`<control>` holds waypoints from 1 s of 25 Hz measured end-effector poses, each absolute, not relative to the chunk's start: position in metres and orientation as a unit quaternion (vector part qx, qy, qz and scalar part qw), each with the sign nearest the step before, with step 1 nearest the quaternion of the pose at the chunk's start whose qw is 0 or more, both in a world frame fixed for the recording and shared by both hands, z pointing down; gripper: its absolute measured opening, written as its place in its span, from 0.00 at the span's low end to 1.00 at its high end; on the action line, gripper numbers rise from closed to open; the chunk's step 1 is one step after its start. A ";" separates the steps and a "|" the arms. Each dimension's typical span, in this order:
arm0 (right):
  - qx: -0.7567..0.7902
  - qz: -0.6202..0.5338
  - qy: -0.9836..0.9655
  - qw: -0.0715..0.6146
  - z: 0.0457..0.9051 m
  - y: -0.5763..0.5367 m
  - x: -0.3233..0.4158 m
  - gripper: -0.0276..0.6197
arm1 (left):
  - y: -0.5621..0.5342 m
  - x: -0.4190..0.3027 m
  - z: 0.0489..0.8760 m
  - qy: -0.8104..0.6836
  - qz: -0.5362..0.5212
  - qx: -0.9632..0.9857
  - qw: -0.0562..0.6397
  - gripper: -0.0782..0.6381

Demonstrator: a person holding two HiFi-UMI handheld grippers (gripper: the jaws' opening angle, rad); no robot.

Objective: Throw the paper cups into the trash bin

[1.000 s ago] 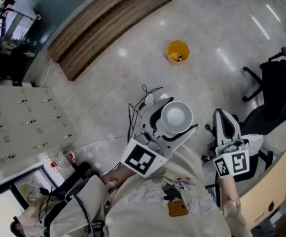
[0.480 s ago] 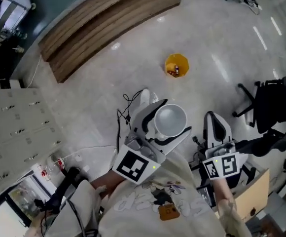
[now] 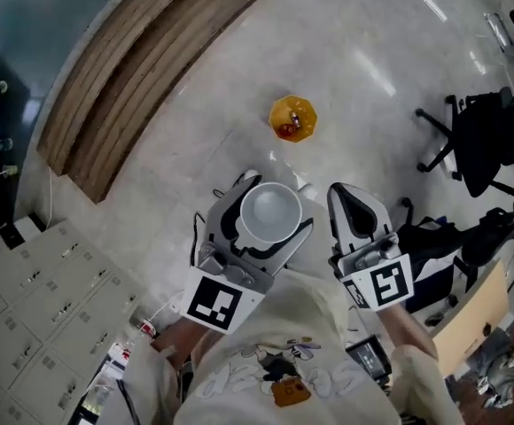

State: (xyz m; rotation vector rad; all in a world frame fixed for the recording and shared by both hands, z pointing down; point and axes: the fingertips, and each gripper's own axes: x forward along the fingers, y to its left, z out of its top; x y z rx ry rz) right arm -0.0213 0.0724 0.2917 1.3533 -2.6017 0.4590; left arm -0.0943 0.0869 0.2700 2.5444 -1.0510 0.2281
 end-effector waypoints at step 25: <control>0.441 0.246 -0.848 0.162 0.683 -0.044 0.040 0.05 | -0.038 -0.017 0.676 -0.348 0.170 0.877 0.285 0.63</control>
